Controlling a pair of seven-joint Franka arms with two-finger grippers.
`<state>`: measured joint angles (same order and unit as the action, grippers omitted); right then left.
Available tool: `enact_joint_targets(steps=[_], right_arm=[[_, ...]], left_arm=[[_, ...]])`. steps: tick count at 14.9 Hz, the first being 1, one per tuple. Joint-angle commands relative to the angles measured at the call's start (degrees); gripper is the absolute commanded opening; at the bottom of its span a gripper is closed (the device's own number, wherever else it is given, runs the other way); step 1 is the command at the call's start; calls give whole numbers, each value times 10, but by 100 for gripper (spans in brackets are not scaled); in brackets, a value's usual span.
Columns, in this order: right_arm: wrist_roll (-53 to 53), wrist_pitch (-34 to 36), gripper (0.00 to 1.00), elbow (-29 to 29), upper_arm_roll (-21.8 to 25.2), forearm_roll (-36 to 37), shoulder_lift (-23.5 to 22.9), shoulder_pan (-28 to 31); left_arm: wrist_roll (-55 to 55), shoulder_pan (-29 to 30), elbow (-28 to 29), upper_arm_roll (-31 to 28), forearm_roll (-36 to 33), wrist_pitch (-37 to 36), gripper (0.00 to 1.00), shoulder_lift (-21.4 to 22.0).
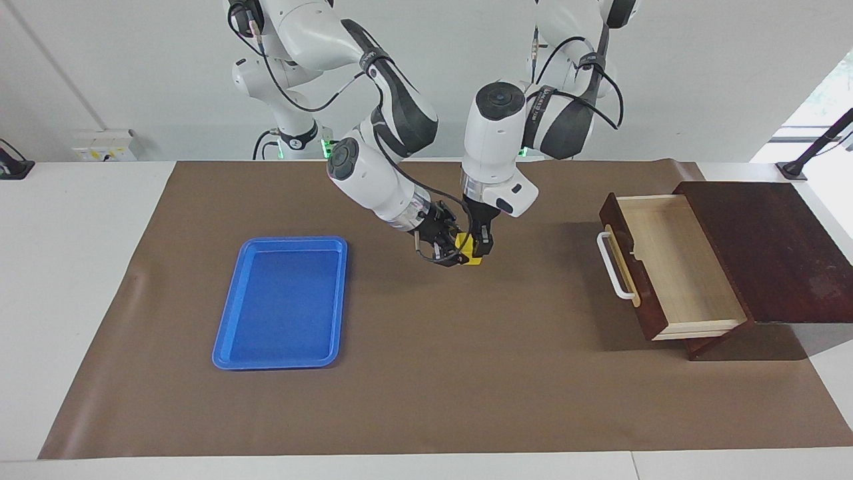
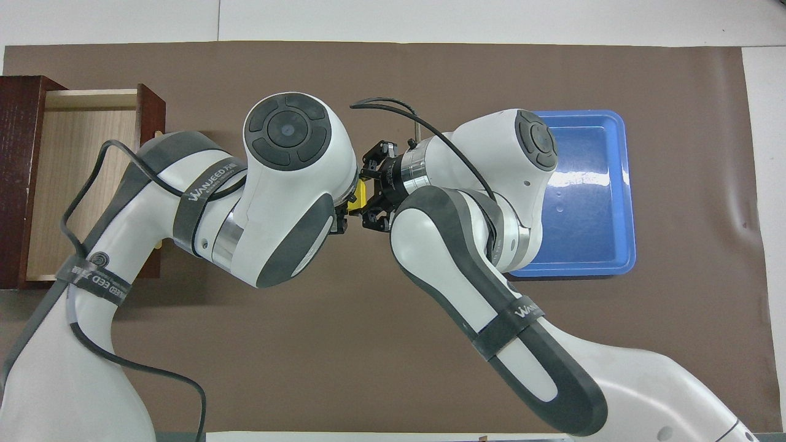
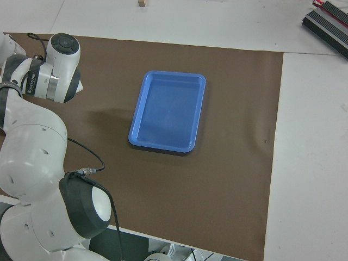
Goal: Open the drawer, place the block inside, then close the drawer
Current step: 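Grasp the yellow block with the left gripper from the right gripper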
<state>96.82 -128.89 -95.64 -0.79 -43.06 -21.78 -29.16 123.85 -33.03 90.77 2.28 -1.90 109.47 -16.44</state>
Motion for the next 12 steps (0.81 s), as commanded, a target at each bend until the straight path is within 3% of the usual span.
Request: enact_joint_targets(steps=[1, 12], right_arm=[[-3, -11, 0, 6, -1, 3, -1, 5], [-2, -4, 0, 5, -1, 3, 0, 15]], left_arm=[[14, -9, 31, -6, -7, 5, 0, 18], [11, -7, 28, -6, -7, 5, 0, 18]])
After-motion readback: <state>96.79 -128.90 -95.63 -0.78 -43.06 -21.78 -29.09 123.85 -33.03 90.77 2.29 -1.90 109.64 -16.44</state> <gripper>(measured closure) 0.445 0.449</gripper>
